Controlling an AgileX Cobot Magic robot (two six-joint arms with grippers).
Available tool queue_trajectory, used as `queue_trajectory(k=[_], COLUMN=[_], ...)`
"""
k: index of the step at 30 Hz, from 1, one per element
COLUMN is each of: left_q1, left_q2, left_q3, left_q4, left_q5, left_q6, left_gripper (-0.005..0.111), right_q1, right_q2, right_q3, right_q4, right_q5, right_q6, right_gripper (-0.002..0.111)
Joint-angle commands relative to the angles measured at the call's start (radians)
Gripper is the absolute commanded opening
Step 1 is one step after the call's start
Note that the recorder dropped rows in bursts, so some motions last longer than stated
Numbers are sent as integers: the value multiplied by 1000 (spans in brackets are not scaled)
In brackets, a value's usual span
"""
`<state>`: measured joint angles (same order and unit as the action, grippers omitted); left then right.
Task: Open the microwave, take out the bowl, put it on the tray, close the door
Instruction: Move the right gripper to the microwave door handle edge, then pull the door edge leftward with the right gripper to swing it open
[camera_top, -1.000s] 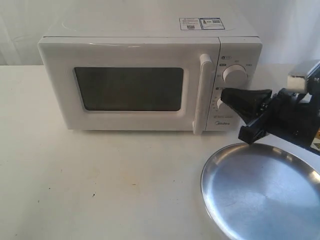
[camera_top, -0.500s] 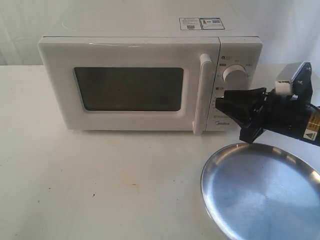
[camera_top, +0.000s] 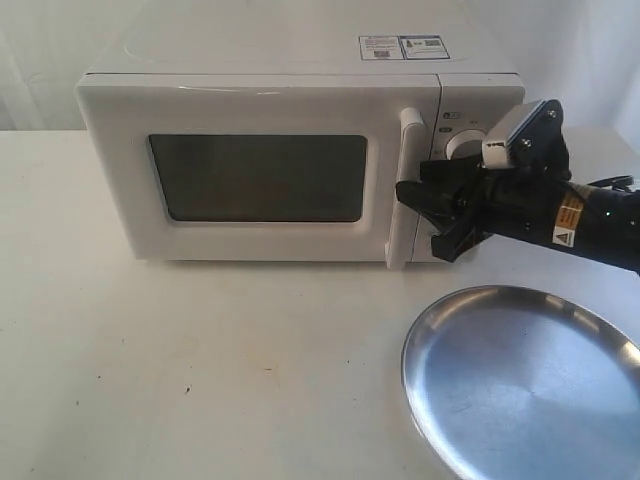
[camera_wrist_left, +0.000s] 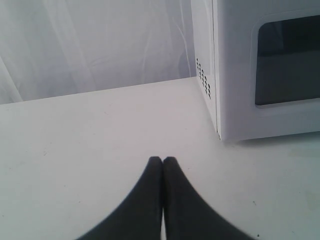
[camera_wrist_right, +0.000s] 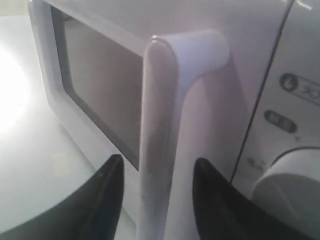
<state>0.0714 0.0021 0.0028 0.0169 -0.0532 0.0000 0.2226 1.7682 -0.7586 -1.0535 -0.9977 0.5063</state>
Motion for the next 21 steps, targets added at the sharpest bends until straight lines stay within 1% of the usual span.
queue_trajectory(k=[1,4,5,6,7,12,15,16,17,21], left_q1=[-2,-2,-2,-2,-2,-2,-2,-2,-2,-2], left_q2=[-2,-2,-2,-2,-2,-2,-2,-2,-2,-2], left_q3=[-3,-3,-3,-3,-3,-3,-3,-3,-3,-3], left_q4=[-10,-10,-10,-10,-10,-10,-10,-10,-10,-10], left_q5=[1,1,1,1,1,1,1,1,1,1], left_q6=[0,0,0,0,0,0,0,0,0,0], left_gripper=[0,0,0,0,0,0,0,0,0,0], right_q1=[27,42,46,46,46,46,46,46,46,46], right_q2=[60,94,97,97,97,54,17,4,-1,-13], right_q3=[-41,-58,-59,-59,-59,-53,-53,-53,-53,-55], right_q4=[13,6,6,3,-3,-86,-219,-329,-380,-494], right_q5=[8,3,3,0,-23,-37,-79,-183,-223,-223], right_q6=[1,3,1,-8,-12,-9,4,40,42,100], right_gripper=[38,37,33,24,1,0,0,0,0,0])
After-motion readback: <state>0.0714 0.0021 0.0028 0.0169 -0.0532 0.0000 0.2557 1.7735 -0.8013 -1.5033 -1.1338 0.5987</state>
